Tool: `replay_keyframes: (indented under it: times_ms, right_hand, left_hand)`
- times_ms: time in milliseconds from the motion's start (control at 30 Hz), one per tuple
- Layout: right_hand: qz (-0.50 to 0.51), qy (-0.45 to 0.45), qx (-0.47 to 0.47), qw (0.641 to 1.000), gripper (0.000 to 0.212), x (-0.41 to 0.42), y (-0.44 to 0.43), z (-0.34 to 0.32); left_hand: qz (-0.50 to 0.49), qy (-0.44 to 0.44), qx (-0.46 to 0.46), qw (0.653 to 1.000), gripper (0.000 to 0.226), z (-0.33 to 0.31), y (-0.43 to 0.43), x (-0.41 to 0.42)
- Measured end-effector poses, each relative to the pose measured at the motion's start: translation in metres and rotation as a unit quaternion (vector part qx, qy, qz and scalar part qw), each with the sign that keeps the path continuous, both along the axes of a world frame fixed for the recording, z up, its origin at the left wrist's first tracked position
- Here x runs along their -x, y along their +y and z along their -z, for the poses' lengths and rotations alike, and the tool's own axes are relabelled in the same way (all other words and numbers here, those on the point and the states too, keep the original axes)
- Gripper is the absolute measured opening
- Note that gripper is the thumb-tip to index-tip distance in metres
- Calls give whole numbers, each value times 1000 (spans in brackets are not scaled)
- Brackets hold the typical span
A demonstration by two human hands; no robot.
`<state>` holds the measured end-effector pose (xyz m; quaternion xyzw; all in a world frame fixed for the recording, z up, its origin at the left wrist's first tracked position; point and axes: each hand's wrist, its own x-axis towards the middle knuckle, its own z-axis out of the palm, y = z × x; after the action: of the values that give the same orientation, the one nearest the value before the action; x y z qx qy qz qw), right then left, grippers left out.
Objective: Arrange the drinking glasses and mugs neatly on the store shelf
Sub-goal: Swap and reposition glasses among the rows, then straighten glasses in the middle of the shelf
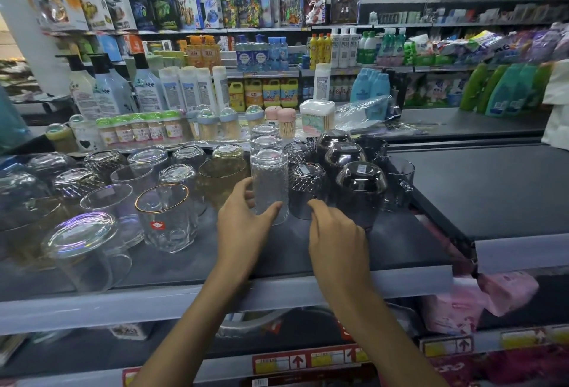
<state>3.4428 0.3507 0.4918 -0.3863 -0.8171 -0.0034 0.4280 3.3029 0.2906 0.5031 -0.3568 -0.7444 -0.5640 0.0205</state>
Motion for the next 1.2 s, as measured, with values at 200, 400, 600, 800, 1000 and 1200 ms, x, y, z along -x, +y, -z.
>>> replay_keyframes:
  times_ms: [200,400,600,800,1000,1200]
  right_hand:
    - [-5,-2,-15,1000,35,-7,-4,-3]
    - [-76,55,-100,990,32,-9,-12,-40]
    - [-174,-11,-49,983,30,32,10,-75]
    - [-175,-34,2,984,37,48,19,-70]
    - [-177,-32,20,984,39,49,19,-68]
    - [-173,-36,7,984,36,49,16,-70]
  left_hand:
    - [4,-4,-3,1000,64,1,1,2]
    - [3,-14,-14,1000,61,0,-2,1]
    - [8,-24,-23,999,60,-1,0,3]
    - [21,-53,-35,998,61,-1,1,3]
    - [21,-54,-38,998,59,-1,0,4]
    - [8,-54,-22,998,57,-3,-3,2]
